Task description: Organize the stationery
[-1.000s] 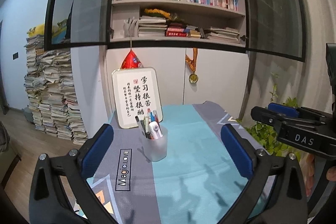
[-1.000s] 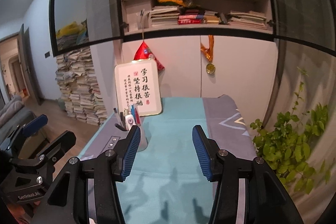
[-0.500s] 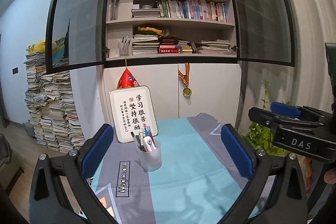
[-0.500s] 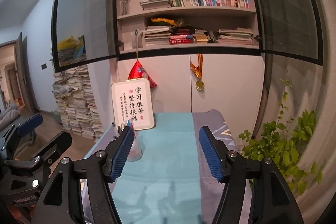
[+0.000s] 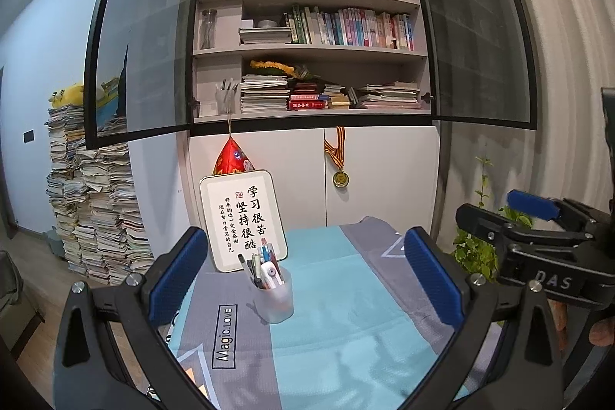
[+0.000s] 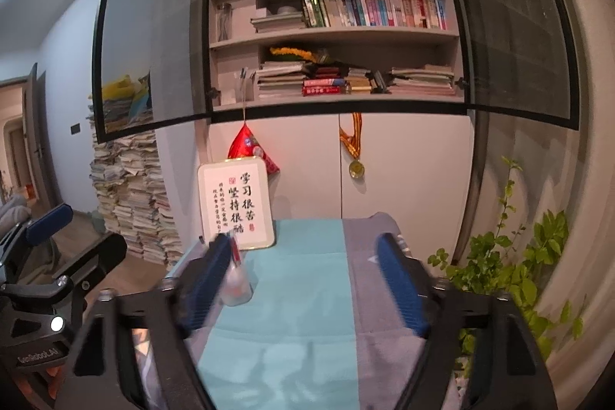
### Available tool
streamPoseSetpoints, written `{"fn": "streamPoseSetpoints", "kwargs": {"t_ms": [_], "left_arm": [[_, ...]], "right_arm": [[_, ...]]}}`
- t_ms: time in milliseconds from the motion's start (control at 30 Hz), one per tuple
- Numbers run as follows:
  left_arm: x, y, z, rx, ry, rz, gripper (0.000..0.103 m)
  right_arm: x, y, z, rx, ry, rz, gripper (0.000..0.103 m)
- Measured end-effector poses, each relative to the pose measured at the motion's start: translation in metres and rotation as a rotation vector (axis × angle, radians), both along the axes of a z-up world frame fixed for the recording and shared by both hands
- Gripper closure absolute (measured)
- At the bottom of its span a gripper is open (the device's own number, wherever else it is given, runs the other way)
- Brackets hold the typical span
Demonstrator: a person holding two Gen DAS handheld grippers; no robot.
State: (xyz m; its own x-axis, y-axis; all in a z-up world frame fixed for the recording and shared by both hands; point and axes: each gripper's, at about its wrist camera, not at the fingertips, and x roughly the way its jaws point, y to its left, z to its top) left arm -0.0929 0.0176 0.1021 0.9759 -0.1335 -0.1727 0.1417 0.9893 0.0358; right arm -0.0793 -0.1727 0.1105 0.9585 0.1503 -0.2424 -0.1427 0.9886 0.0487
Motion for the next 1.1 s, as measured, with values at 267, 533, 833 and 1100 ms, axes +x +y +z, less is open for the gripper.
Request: {"fn": "streamPoseSetpoints", "kwargs": {"t_ms": [267,533,833,1100], "left_arm": [[0.0028,-0.0006,-0.0004,-0.002,0.014,0.004,0.001],[0.0022,-0.0034,-0.0006,0.008,0.013,0.001,0.001],[0.0001,-0.0068,-0.0004,0.021,0.009,-0.001,0.001],[-0.001,-0.0079,-0.0006,0.021,0.009,-0.001,0.001]], "right_arm": [[-0.0003,-0.0024,0.0005,0.006,-0.013,-0.012,0.011],[0.0012,-0.0028,0.0001,0.009,-0.009,-0.012,0.01],[0.0012,-0.0035,0.0,0.01,-0.009,-0.011,0.01],[-0.0004,-0.0041,-0.0009,0.01,-0.006,-0.011,0.01]]}}
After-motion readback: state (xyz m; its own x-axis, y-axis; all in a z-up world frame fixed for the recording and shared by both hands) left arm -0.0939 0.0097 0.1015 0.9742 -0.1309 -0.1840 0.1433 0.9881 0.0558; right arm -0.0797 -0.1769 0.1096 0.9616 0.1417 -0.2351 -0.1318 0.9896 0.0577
